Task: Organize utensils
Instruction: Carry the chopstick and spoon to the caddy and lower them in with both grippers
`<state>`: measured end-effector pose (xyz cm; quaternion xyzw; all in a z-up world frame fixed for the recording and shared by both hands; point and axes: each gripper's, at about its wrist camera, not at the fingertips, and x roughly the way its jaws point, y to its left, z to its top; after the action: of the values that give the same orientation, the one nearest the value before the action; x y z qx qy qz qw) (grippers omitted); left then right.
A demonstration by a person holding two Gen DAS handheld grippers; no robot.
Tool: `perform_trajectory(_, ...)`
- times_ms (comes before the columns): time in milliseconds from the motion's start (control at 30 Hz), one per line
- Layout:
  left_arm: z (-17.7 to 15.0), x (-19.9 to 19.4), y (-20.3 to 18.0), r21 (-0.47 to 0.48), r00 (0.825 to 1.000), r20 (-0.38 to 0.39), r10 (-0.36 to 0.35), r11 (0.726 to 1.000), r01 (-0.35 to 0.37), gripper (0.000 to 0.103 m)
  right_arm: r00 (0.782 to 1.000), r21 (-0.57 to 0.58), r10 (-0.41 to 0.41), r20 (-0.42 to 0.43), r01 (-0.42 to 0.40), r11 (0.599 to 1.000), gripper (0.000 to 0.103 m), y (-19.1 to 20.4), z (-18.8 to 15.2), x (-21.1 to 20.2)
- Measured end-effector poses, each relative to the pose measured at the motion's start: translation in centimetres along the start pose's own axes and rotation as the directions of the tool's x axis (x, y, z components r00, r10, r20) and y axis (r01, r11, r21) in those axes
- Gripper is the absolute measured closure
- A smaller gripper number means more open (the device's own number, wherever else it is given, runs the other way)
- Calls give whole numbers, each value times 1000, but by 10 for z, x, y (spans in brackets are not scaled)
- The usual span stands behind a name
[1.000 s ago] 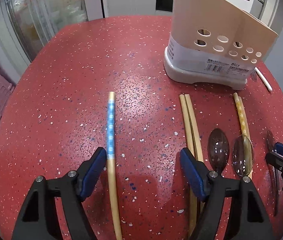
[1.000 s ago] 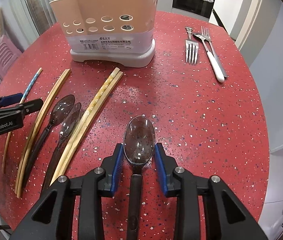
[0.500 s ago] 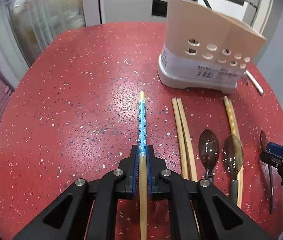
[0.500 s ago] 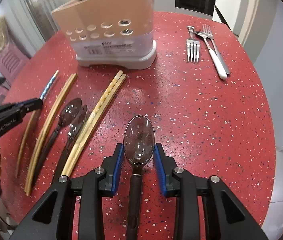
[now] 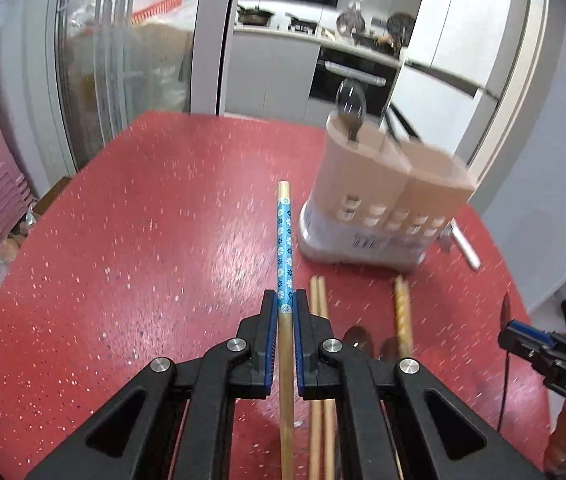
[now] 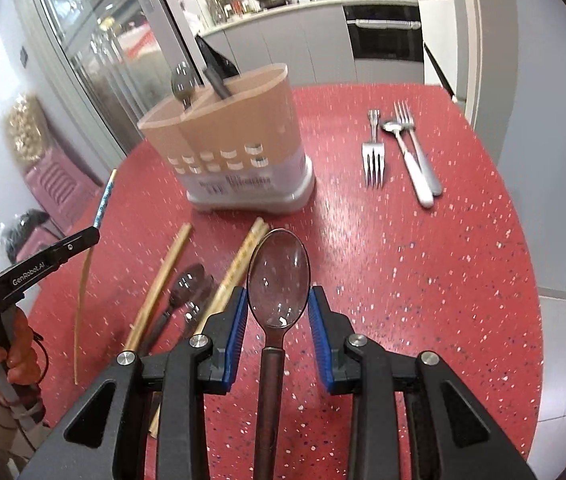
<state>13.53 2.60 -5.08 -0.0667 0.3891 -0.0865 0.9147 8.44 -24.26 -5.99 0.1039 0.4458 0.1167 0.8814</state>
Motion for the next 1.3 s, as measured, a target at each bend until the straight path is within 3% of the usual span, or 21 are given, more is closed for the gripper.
perform_trajectory(300, 48, -40, -17, -9, 988, 145, -52, 998, 54, 73, 992, 17, 45, 121, -47, 999, 69, 6, 35, -31)
perform_trajectory(667, 129, -50, -38, -18, 959, 274, -78, 996, 87, 73, 957, -9, 71, 280, -72, 997, 69, 21, 111, -47)
perform_trajectory(1033, 185, -10, -50, -50, 941, 329, -85, 993, 107, 73, 924, -25, 78, 375, -73, 997, 69, 31, 181, -18)
perform_trajectory(1300, 205, 31, -52, -70, 936, 346, -73, 992, 103, 73, 911, -59, 62, 407, -41, 997, 69, 32, 199, 16)
